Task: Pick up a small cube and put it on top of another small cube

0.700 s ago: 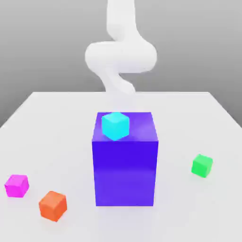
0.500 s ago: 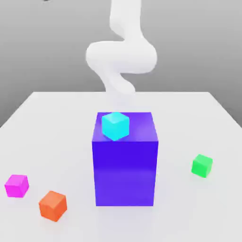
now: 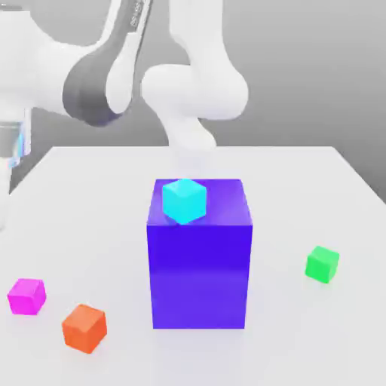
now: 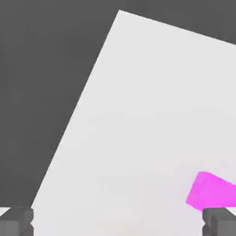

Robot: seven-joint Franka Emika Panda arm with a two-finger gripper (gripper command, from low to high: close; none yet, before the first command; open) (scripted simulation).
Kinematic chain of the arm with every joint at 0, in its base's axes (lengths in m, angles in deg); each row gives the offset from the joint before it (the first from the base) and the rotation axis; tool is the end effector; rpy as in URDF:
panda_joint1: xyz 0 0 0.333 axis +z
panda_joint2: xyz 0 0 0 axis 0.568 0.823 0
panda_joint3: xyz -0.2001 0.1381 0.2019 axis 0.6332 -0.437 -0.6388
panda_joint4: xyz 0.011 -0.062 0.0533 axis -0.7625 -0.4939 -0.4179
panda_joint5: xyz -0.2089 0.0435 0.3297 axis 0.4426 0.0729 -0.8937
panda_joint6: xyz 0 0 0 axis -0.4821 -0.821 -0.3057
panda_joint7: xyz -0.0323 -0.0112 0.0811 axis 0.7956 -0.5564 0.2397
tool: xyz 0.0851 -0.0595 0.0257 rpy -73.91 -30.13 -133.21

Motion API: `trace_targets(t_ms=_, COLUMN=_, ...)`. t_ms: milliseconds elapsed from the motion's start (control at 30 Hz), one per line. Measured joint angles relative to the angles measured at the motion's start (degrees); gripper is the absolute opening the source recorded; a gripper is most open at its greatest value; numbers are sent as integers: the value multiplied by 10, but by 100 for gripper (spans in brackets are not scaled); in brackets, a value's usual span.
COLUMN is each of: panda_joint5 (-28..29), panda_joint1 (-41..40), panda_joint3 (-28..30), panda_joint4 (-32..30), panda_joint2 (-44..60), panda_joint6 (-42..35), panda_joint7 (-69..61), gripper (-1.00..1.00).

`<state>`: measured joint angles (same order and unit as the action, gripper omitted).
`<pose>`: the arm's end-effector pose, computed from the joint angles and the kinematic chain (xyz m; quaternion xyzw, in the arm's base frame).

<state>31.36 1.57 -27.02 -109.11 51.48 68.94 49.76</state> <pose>0.3735 -0.2978 0.2851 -0.4656 0.8818 -0.0747 0.0069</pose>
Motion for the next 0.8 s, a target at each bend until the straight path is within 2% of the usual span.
trace_targets(t_ms=200, panda_joint5=-92, panda_joint1=-43, panda_joint3=1, panda_joint4=-23, panda_joint2=117, panda_joint6=63, panda_joint7=20, gripper=0)
trace_targets(t_ms=333, panda_joint5=-116, panda_joint1=-63, panda_joint3=-20, panda_joint4=-9, panda_joint2=200, panda_joint6=127, panda_joint7=8, gripper=0)
trace_targets(t_ms=367, panda_joint5=-118, panda_joint1=-66, panda_joint3=-23, panda_joint4=-6, panda_joint2=213, panda_joint6=138, panda_joint7=6, gripper=-100)
trace_targets(t_ms=600, panda_joint5=-117, panda_joint1=-67, panda_joint3=-24, panda_joint4=-6, panda_joint2=213, panda_joint6=139, panda_joint7=7, gripper=-100)
trace_targets(t_ms=800, panda_joint5=-89, panda_joint1=-54, panda_joint3=-7, panda_joint4=-23, panda_joint2=107, panda_joint6=61, panda_joint7=24, gripper=-100)
